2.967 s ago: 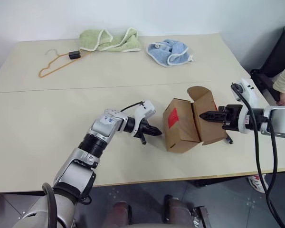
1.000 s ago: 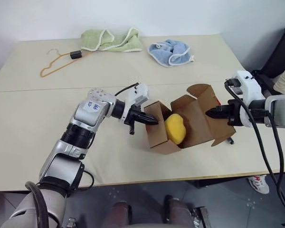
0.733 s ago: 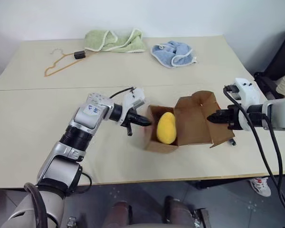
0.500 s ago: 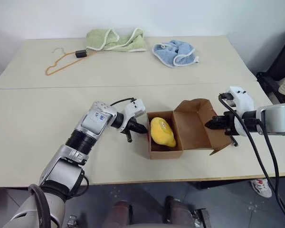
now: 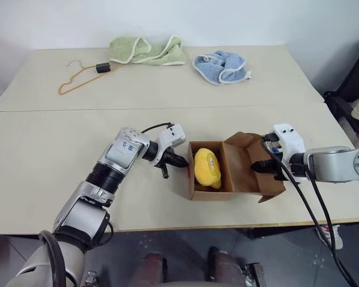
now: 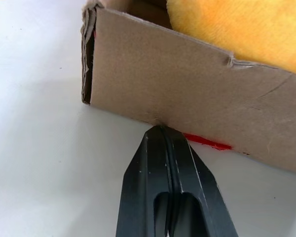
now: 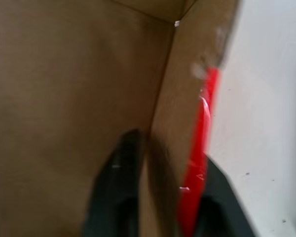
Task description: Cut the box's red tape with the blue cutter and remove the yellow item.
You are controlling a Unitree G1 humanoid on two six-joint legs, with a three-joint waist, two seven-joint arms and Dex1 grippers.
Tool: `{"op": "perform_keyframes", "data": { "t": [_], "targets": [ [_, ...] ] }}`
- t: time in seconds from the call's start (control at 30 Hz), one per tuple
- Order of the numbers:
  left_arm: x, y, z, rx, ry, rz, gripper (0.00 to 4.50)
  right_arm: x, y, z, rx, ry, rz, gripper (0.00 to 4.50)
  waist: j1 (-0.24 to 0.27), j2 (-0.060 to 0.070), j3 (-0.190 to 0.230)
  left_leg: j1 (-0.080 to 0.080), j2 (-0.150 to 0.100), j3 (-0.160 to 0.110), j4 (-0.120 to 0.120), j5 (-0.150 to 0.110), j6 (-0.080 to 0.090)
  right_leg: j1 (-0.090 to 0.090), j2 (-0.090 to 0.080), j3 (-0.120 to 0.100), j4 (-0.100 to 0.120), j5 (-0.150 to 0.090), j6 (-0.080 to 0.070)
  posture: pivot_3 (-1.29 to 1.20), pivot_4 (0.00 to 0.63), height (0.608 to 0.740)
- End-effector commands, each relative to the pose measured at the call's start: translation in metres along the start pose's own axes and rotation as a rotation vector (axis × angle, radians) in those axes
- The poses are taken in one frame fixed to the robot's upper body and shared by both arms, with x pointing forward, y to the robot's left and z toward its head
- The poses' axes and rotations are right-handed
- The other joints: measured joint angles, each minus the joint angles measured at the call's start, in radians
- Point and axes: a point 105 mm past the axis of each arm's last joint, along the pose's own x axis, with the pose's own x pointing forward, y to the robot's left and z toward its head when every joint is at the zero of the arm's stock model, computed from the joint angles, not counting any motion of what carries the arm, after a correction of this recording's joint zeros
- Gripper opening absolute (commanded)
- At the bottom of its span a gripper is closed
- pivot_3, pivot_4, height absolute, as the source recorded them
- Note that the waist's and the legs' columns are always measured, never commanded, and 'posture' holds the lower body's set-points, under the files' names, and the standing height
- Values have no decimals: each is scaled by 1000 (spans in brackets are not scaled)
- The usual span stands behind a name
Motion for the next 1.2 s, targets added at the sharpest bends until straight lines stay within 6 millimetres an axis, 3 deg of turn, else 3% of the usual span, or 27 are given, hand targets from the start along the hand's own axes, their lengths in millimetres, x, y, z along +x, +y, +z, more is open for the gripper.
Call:
{"op": "perform_keyframes", "data": {
  "t": [0.03, 0.23, 0.43, 0.57, 0.7, 0.8, 0.9, 1.03, 1.07, 1.2],
  "targets": [
    [1, 0, 0, 12, 19, 3, 0, -12, 5, 16, -60, -100, 3, 2382, -1, 0, 0, 0, 0, 0, 0, 0, 0, 0, 0, 0, 0, 0, 0, 0, 150, 740],
    [-1, 1, -2, 9, 22, 6, 0, -33, 6, 30, -229, -206, -25, 4476, -3, 0, 0, 0, 0, 0, 0, 0, 0, 0, 0, 0, 0, 0, 0, 0, 150, 740],
    [-3, 4, -2, 7, 25, 10, 0, -61, -12, 55, -385, -362, -127, 4476, -6, 0, 0, 0, 0, 1, 0, 0, 0, 0, 0, 0, 0, 0, 0, 0, 150, 740],
    [-3, 5, -2, 7, 29, 7, 0, -65, -15, 55, -424, -377, -125, 4476, -6, 0, 0, 1, 0, 1, 0, 0, 0, 0, 0, 0, 0, 0, 0, 0, 150, 740],
    [-12, 15, 17, 32, -36, 52, 0, -104, -2, 74, -515, -649, -84, 4476, -2, 0, 0, 0, 0, 1, 0, 0, 0, 0, 0, 0, 0, 0, 0, 0, 150, 740],
    [-22, 21, 38, 61, -102, 77, 0, -116, 7, 60, -550, -677, -1, 4476, -3, -1, 1, 0, 0, 2, 0, 0, 0, -1, 0, 0, 0, 0, 1, 0, 150, 740],
    [-40, 27, 71, 83, -188, 88, 0, -130, 13, 32, -593, -670, 86, 4476, 4, -4, 2, -2, 0, 1, 0, 0, 1, 0, 0, -2, -1, 0, 1, 0, 150, 740],
    [-53, 33, 84, 174, -178, 129, 0, -140, 13, 18, -609, -681, 98, 4476, -5, -3, 2, -1, -1, 2, 0, -1, 2, 0, 0, -1, -2, 1, 2, 0, 150, 740],
    [-55, 34, 91, 193, -186, 137, 388, -141, 13, 15, -611, -680, 105, 4500, -8, -3, 2, 1, -1, 4, 0, -1, 2, 0, 0, -1, -2, 1, 2, 0, 150, 740],
    [-45, 0, 133, 293, -253, -29, 1479, -145, 19, -3, -630, -654, 170, 4500, -5, -3, 2, 2, 0, 4, -1, -1, 2, 0, 0, -1, -1, 1, 2, 0, 150, 740]
  ]
}}
